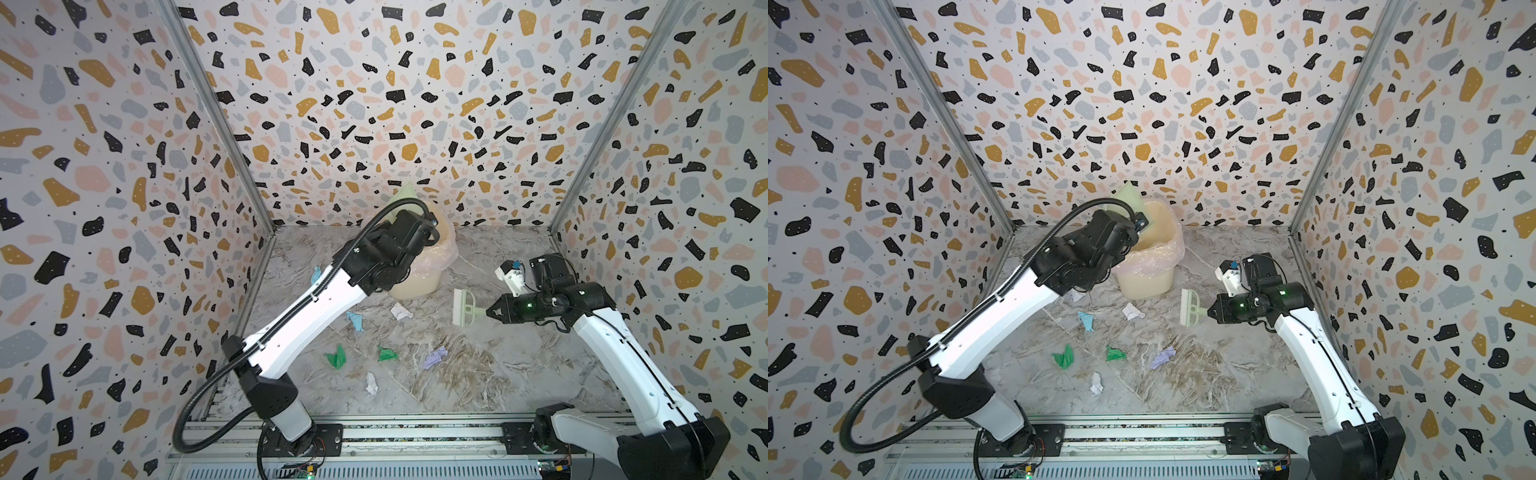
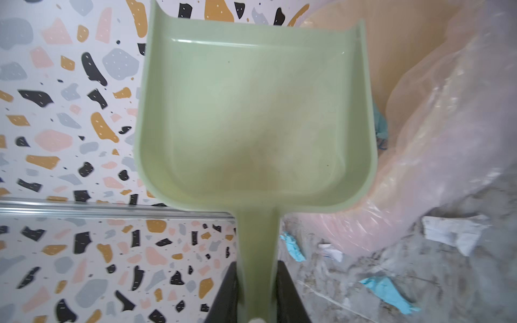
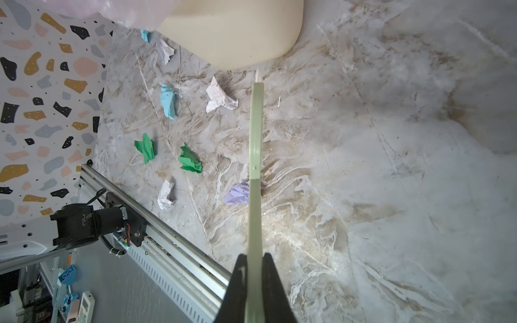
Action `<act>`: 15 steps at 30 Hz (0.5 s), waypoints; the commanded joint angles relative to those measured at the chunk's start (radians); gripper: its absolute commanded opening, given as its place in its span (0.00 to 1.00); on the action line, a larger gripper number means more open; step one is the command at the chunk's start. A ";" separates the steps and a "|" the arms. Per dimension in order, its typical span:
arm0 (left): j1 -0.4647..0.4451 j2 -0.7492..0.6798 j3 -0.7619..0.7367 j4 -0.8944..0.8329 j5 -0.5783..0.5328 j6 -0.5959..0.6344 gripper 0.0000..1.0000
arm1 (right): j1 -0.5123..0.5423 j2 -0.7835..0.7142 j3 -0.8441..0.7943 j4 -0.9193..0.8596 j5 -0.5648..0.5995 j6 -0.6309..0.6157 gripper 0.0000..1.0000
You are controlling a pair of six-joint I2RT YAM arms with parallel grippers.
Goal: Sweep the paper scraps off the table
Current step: 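Lower the empty dustpan near the purple scrap with the left gripper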
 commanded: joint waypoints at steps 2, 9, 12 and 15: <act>-0.025 -0.166 -0.155 -0.045 0.185 -0.258 0.00 | 0.041 -0.045 0.011 -0.087 0.086 0.037 0.00; -0.105 -0.333 -0.345 -0.124 0.349 -0.469 0.00 | 0.096 -0.060 0.046 -0.170 0.197 0.054 0.00; -0.135 -0.378 -0.416 -0.144 0.418 -0.546 0.00 | 0.125 -0.058 0.049 -0.188 0.238 0.069 0.00; -0.164 -0.409 -0.481 -0.151 0.475 -0.607 0.00 | 0.159 -0.044 0.068 -0.211 0.272 0.079 0.00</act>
